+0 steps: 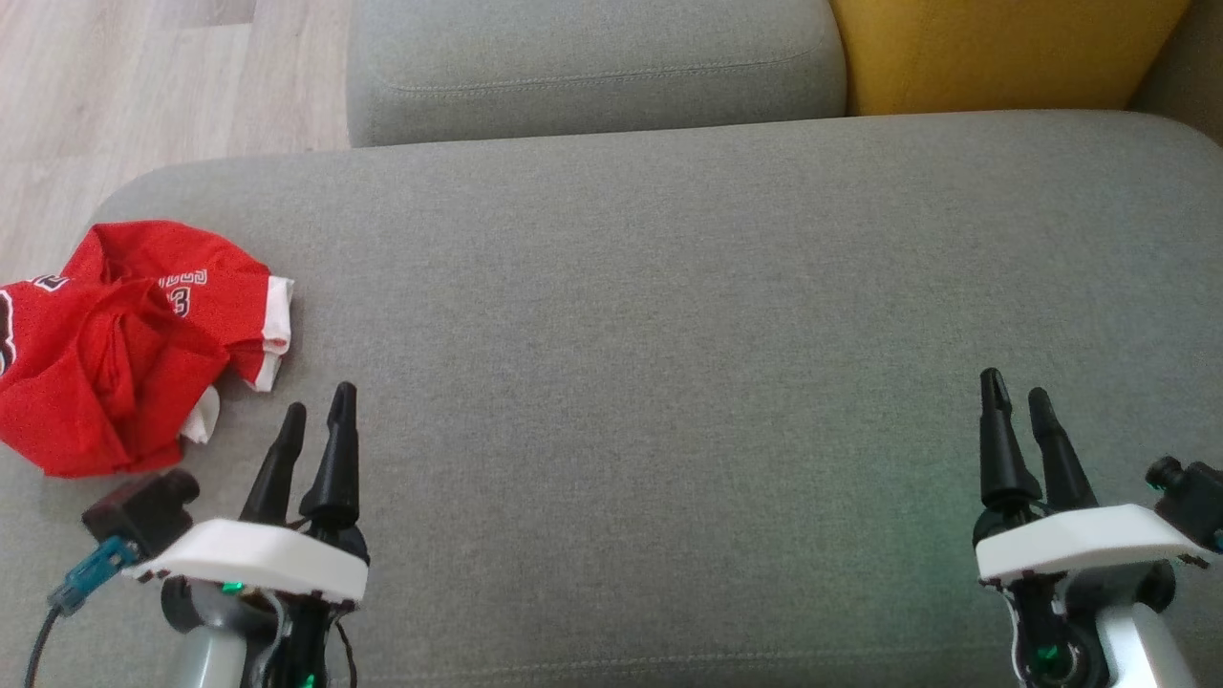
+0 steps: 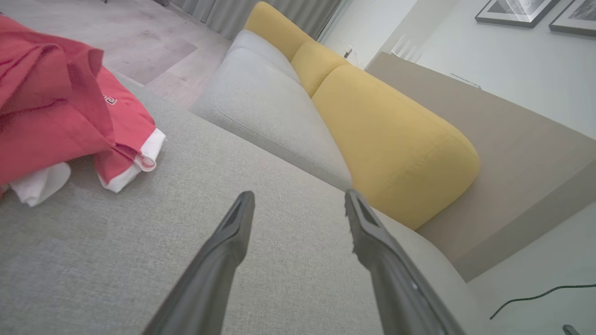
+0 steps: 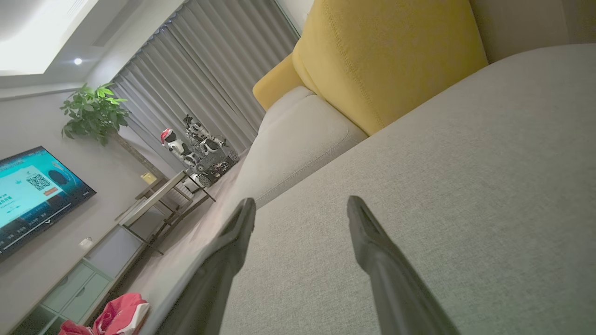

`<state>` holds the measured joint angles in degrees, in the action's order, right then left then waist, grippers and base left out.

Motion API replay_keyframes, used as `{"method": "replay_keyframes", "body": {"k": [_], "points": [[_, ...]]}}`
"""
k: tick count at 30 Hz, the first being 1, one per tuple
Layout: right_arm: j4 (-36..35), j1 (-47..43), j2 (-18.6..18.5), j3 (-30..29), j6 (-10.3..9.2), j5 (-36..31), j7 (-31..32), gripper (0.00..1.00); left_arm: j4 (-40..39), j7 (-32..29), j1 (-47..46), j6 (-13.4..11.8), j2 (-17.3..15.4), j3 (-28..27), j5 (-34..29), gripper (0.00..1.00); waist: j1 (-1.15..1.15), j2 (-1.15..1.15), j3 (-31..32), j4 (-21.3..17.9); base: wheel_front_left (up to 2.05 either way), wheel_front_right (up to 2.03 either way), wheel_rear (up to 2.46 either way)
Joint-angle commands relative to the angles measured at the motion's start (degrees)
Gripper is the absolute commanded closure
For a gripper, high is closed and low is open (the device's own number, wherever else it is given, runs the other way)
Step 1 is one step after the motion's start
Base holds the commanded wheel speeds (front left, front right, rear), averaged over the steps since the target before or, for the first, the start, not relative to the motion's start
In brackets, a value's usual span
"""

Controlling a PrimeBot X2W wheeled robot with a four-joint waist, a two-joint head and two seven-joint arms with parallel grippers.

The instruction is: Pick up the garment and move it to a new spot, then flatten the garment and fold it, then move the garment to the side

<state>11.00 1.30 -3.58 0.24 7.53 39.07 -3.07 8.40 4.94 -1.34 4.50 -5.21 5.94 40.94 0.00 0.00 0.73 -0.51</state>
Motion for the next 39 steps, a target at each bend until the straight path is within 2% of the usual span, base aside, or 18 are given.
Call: {"method": "replay_keyframes", "body": {"k": [1,18,39], "points": [[-2.1,2.8,-0.9,1.1,-0.02,-2.4,-0.8,0.0,-2.4,1.0,-2.3,-0.3,-1.3,-0.7,-2.2,0.0,0.0,0.0,0.0,0.0,0.0,0.0,0.0],[-1.9,2.9,-0.4,1.6,-0.03,-15.5,-2.5,0.0,-3.1,3.9,-2.0,-2.4,-3.1,1.6,-13.6,0.0,0.0,0.0,0.0,0.2,0.0,0.0,0.0],[-2.4,1.5,0.2,1.3,-0.04,-29.1,-3.8,0.0,-0.5,7.2,-1.7,-4.0,-3.3,2.9,-25.7,0.0,0.0,0.0,0.4,-0.1,0.0,0.0,0.0]]}}
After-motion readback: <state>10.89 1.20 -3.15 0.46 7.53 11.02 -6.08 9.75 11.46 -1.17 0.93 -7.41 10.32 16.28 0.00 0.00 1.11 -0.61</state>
